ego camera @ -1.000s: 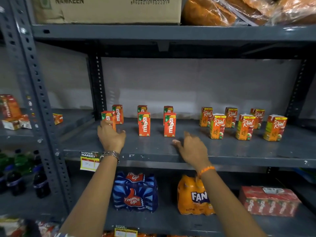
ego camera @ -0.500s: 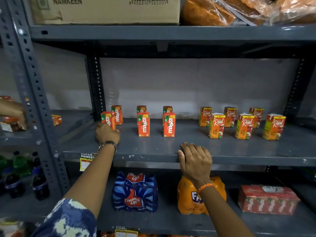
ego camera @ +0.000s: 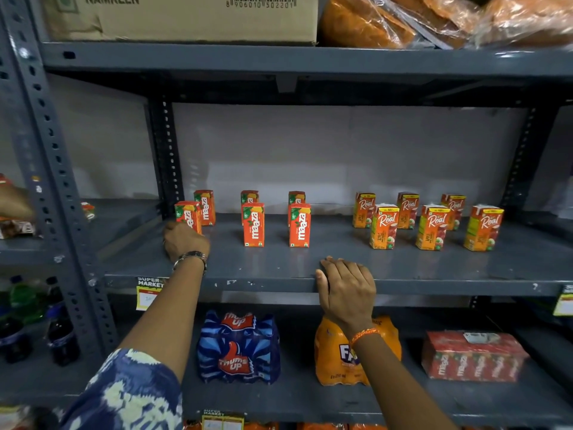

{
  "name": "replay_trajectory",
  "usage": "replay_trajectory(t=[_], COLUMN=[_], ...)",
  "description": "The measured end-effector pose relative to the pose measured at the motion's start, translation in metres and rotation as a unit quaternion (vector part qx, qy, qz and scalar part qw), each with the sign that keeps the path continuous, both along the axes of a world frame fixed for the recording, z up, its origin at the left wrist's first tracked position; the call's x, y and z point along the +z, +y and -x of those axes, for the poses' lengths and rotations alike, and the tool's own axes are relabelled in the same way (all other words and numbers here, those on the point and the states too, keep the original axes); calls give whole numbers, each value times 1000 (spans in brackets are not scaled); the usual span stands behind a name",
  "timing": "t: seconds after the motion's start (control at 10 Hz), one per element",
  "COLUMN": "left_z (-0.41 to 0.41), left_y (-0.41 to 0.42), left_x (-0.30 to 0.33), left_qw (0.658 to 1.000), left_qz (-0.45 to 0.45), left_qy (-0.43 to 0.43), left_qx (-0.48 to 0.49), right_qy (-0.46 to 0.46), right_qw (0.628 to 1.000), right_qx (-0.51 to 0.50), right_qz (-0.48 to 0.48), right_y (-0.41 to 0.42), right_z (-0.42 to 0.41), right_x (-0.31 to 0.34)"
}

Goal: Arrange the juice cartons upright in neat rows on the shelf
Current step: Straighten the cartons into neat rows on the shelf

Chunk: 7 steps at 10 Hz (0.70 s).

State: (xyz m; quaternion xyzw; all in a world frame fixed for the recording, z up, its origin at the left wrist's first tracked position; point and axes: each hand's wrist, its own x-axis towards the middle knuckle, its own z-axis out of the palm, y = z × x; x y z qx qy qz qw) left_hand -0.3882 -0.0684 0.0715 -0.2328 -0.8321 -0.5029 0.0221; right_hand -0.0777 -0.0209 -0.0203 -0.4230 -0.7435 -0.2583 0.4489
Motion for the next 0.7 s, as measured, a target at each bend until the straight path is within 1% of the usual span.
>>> replay_trajectory(t=[0.5,0.6,0.7], left_z=[-5,-4,-16], left_y=[-7,-12,-21], left_x=[4,6,7], left_qw=[1000,999,997], left_qz=[7,-4,-71], left_qy=[-8,-30,25], left_qx=[-14,-25,6], right_qy=[-8,-1,86], right_qw=[998,997,992], right_qx=[-1,5,41], right_qz=[67,74,84], right_y=[-18,-19,-21], right_z=[-3,-2,-2], right_x=[10,12,22])
